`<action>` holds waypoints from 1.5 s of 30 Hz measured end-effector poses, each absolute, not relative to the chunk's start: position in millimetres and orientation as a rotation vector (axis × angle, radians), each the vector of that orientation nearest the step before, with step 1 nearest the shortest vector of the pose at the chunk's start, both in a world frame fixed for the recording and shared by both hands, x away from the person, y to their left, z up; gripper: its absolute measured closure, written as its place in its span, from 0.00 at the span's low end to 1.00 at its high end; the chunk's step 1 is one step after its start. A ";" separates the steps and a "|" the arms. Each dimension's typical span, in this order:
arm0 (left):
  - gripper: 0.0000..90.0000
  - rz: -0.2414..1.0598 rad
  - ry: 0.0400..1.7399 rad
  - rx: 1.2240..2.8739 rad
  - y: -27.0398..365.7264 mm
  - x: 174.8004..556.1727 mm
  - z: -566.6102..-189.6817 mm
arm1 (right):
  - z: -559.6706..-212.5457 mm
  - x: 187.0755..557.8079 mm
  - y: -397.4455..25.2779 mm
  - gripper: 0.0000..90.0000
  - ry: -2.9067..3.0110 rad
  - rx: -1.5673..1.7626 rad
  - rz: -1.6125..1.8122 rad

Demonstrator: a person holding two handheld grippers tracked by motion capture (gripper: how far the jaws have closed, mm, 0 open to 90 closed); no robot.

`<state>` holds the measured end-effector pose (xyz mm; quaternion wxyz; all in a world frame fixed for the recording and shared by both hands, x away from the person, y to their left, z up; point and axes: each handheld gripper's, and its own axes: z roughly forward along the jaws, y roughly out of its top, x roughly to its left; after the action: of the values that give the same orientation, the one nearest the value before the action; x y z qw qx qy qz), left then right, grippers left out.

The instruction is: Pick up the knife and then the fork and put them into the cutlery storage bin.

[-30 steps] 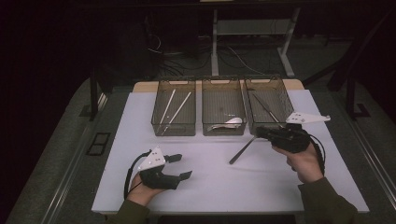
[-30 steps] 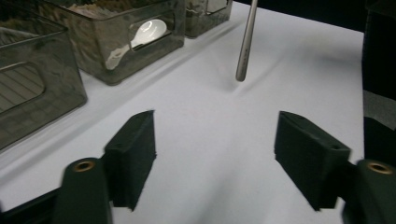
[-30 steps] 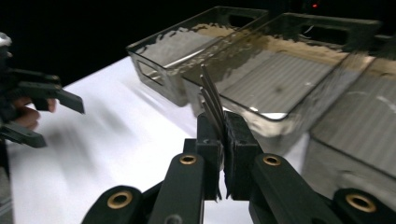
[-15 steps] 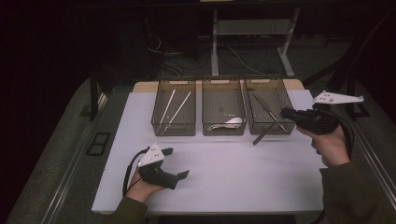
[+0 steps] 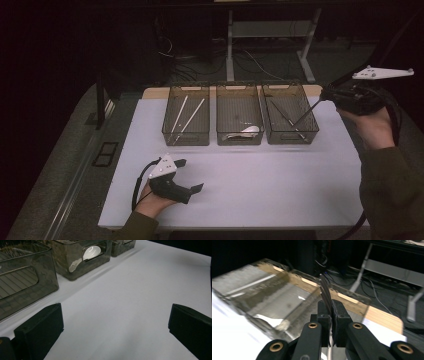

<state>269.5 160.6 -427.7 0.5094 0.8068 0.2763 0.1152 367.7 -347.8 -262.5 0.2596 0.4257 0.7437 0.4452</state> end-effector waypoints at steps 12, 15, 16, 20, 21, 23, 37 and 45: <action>0.00 0.264 0.654 1.943 159.5 268.8 -427.7 | -288.3 406.3 -356.2 0.95 2.081 1.248 0.916; 0.00 0.260 0.655 1.950 159.3 269.5 -428.6 | -295.6 410.5 -356.6 0.95 2.115 1.258 0.852; 0.00 0.257 0.657 1.952 159.2 269.6 -429.0 | -297.8 411.6 -356.5 0.95 2.127 1.257 0.830; 0.00 0.254 0.656 1.955 159.3 269.6 -429.1 | -305.4 416.1 -353.7 0.95 2.166 1.259 0.736; 0.00 0.253 0.657 1.954 159.1 269.6 -429.2 | -306.8 417.2 -352.8 0.95 2.166 1.261 0.735; 0.00 0.251 0.657 1.955 159.0 269.9 -429.4 | -306.8 419.1 -351.8 0.95 2.168 1.261 0.730; 0.00 0.246 0.649 1.963 157.2 270.7 -429.9 | -323.0 449.5 -333.3 0.95 2.111 1.261 0.797; 0.00 0.242 0.638 1.962 155.0 270.7 -429.5 | -339.8 468.1 -317.2 0.94 2.107 1.260 0.854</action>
<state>270.7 155.0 -429.5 0.5074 0.8139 0.2646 0.1005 468.1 -317.2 -339.8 0.2679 0.4672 0.7809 0.3164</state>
